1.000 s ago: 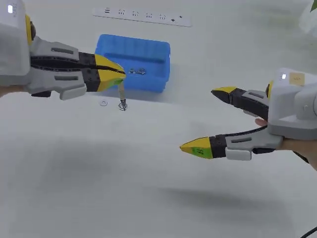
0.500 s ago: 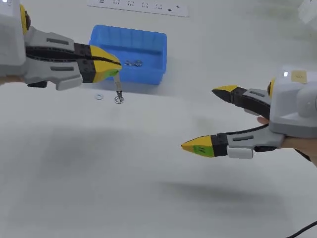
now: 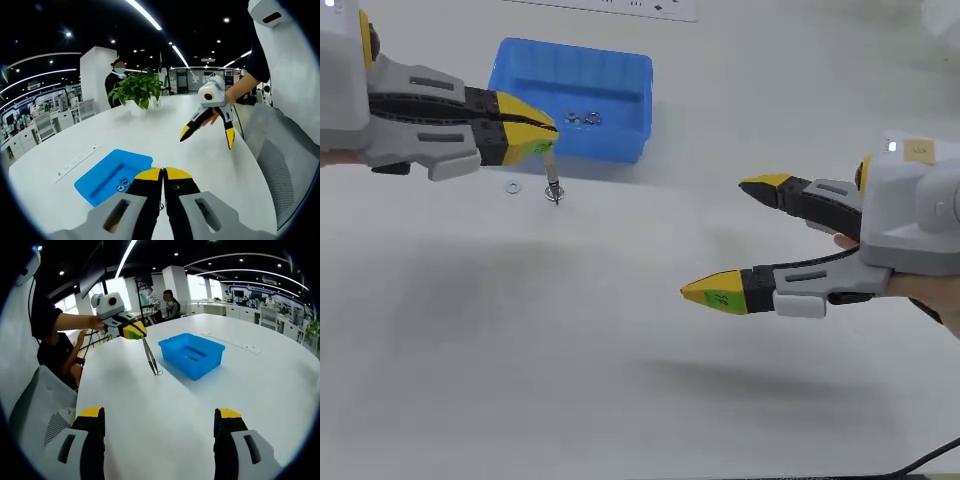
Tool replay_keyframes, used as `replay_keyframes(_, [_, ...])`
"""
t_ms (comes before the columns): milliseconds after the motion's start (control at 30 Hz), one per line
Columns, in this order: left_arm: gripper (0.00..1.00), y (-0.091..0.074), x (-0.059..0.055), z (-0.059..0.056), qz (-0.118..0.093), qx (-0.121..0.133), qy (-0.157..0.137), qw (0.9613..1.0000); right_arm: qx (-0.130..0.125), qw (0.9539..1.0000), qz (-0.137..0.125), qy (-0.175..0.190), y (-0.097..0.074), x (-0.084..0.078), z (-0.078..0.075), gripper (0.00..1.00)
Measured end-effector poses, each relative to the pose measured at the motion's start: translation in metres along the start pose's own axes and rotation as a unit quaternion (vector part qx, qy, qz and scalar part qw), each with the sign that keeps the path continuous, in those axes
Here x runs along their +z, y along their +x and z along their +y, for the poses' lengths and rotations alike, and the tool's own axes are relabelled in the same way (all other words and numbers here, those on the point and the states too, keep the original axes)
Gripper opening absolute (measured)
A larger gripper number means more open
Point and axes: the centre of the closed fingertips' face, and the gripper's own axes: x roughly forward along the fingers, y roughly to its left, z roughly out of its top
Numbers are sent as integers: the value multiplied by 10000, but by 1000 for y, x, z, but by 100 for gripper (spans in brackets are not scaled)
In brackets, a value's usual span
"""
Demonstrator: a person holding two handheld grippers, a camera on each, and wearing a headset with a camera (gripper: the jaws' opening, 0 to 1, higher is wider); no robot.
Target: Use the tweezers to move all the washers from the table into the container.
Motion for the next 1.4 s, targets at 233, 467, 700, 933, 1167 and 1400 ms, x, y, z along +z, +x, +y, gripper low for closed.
replay_keyframes(233, [4, -2, -2, 1, 54, -28, -133, 9999, 65, 10000, -49, 53, 5, 2, 5, 89])
replay_keyframes(467, [4, 1, -2, -1, 60, -118, -145, 9998, 269, 9993, -253, -100, 29, 28, 12, 80])
replay_keyframes(700, [4, -1, -3, -4, 194, -250, -56, 9995, 655, 9963, -311, -469, 64, 52, 22, 71])
replay_keyframes(933, [4, -4, -8, 0, 231, -287, -128, 9992, 936, 9926, -165, -757, 99, 58, 32, 61])
replay_keyframes(1167, [5, -4, -12, 1, 325, -322, -118, 9989, 1233, 9853, -60, -1185, 125, 69, 32, 50])
replay_keyframes(1400, [5, -3, -14, 3, 366, -310, -140, 9987, 1542, 9764, 197, -1497, 134, 69, 26, 31])
